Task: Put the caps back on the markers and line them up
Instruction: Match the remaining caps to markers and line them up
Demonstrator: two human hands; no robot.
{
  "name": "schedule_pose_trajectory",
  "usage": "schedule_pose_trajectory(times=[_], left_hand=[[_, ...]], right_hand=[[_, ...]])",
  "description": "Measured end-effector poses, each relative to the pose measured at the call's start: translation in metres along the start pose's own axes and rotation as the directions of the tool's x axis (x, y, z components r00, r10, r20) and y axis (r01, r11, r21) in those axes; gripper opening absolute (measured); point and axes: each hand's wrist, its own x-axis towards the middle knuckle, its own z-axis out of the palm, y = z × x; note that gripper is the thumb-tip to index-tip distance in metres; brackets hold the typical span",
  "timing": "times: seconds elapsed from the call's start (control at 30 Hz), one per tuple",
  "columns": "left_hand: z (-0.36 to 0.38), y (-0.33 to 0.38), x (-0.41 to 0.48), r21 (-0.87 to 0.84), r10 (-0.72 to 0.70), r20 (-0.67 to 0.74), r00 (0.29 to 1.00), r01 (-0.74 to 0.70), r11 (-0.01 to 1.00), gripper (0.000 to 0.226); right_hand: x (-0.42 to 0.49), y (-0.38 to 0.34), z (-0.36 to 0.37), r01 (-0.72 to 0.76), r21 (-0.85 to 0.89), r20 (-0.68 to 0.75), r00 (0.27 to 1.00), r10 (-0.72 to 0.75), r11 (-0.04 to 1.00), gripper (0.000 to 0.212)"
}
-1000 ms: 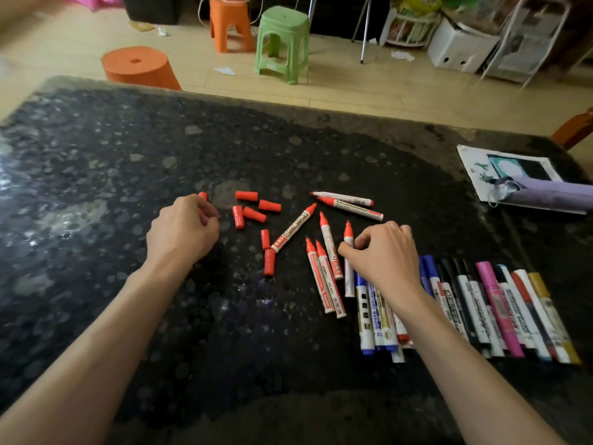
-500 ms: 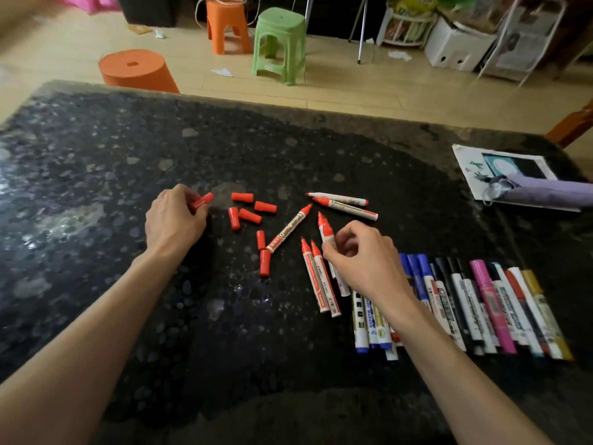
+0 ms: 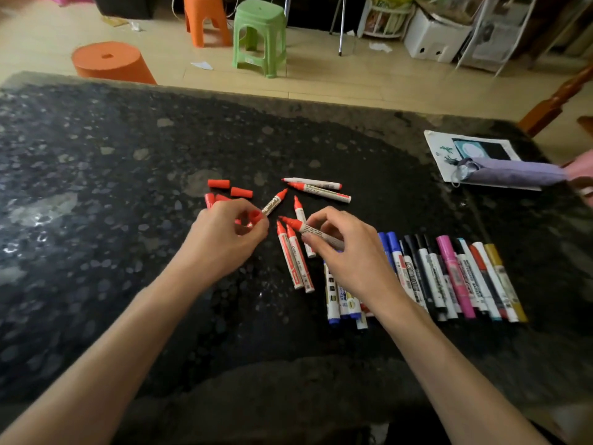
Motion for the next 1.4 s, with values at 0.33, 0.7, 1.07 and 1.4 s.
schedule_pose_trajectory(times=[0.33, 0.7, 1.07, 1.4], left_hand=[[0.003, -0.005, 0.011, 0.144, 0.159, 0.202, 0.966, -0.190, 0.971, 0.040], [0.015, -0.001, 0.013, 0.027, 0.273, 0.256, 0.927, -0.289, 0.957, 0.009], [0.016, 0.001, 0.012, 0.074, 0.410, 0.169, 0.896, -0.427, 0.901, 0.012], [-0.011, -0.035, 0.027, 0.463, 0.168, 0.235, 0.957, -0.262, 0.847, 0.022]], right_hand=[[-0.002, 0.016, -0.011, 0.050, -0.066, -0.098, 0.994, -0.057, 0.997, 0.018], [-0.002, 0.014, -0.003, 0.138, -0.105, -0.058, 0.988, -0.144, 0.985, 0.021], [-0.008, 0.003, 0.010, 0.090, -0.163, -0.173, 0.978, -0.119, 0.982, 0.024], [0.001, 0.021, -0.001, -0.183, -0.268, -0.126, 0.980, 0.154, 0.946, 0.018]])
